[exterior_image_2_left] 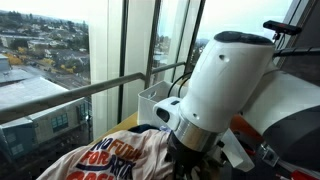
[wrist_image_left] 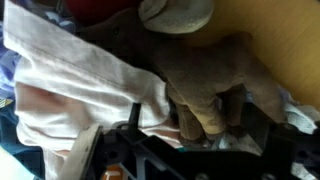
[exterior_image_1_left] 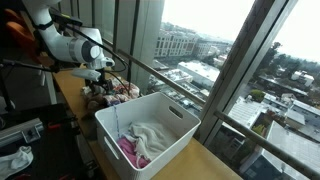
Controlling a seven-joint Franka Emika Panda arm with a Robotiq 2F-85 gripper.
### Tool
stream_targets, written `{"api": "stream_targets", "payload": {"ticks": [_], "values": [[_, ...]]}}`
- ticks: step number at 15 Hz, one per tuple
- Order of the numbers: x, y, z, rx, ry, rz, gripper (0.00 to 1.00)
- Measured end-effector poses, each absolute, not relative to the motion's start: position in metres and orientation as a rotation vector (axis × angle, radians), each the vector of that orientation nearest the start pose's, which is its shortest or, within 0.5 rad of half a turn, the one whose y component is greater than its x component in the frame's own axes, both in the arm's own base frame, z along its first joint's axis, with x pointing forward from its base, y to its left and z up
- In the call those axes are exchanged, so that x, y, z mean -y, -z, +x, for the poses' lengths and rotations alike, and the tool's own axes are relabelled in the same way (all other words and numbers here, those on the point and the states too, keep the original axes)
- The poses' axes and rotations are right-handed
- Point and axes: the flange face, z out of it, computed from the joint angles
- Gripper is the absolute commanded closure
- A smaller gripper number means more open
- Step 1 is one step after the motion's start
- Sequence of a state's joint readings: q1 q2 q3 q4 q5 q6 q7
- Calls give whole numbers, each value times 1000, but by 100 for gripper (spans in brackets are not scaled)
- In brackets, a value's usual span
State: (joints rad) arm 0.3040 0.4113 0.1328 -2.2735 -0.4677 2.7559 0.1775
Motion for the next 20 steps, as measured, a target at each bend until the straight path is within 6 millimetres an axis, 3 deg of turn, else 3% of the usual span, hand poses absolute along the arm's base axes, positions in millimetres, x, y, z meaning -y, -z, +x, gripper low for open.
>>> {"api": "stream_targets", "payload": {"ticks": [5,6,7,11,17,20], "values": [[-235,-138,475,1157,68,-3044,0],[-234,-131,475,1168,51,-3039,25],[-234,-126,474,1181,37,-3034,28],[-235,-110,475,1218,6,-3011,57],[-233,-118,484,1197,28,-3003,100],[-229,-145,493,1161,86,-3011,100]]}}
